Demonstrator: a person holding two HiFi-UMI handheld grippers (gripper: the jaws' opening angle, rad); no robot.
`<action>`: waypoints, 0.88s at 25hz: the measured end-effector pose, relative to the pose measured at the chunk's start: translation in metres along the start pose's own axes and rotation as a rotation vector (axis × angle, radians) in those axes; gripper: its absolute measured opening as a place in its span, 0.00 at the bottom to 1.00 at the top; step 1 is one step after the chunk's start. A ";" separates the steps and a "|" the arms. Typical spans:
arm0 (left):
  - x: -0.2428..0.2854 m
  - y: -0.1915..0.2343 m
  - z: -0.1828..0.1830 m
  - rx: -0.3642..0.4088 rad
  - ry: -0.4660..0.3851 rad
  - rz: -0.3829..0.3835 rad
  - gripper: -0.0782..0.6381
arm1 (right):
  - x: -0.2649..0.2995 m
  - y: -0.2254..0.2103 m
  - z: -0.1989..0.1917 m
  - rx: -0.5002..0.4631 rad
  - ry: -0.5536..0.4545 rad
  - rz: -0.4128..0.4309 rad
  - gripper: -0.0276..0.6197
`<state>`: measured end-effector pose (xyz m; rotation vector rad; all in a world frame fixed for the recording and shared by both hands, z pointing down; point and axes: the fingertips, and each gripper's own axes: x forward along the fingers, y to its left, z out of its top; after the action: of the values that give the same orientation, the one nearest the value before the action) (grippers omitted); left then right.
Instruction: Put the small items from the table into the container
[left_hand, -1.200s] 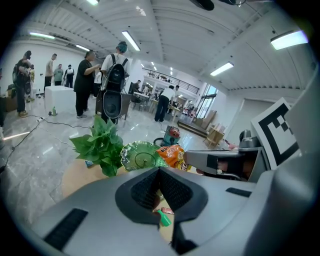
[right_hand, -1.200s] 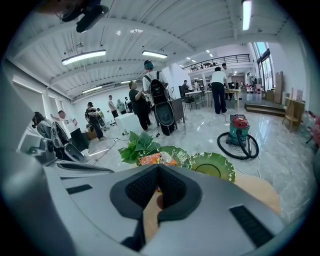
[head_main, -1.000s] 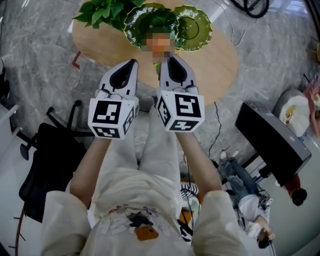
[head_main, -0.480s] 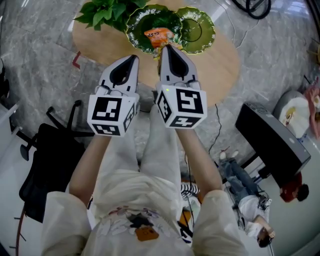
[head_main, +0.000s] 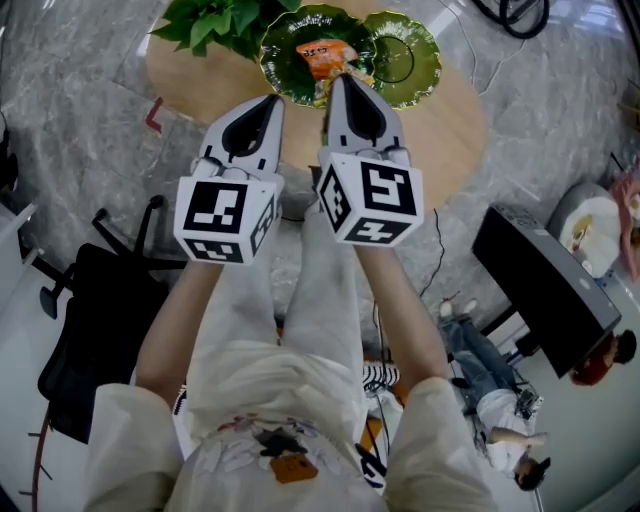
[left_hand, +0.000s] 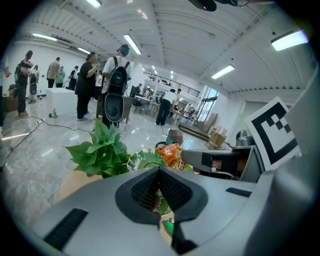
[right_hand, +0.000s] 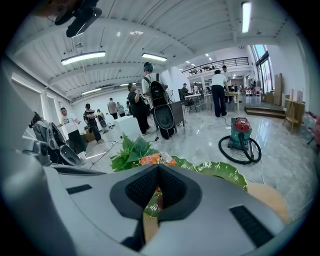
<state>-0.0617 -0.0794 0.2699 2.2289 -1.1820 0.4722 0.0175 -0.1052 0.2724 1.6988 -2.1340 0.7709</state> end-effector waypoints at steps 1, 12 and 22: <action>0.001 0.000 -0.001 0.001 0.000 -0.003 0.10 | 0.002 0.000 0.000 -0.002 0.000 -0.001 0.05; 0.007 0.008 -0.013 -0.032 0.000 -0.006 0.10 | 0.022 -0.007 -0.009 -0.004 -0.001 -0.019 0.05; 0.002 0.019 -0.016 -0.029 0.001 0.007 0.10 | 0.021 -0.003 -0.010 0.062 -0.030 -0.002 0.06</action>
<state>-0.0769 -0.0794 0.2897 2.1999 -1.1888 0.4561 0.0138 -0.1169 0.2924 1.7530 -2.1490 0.8241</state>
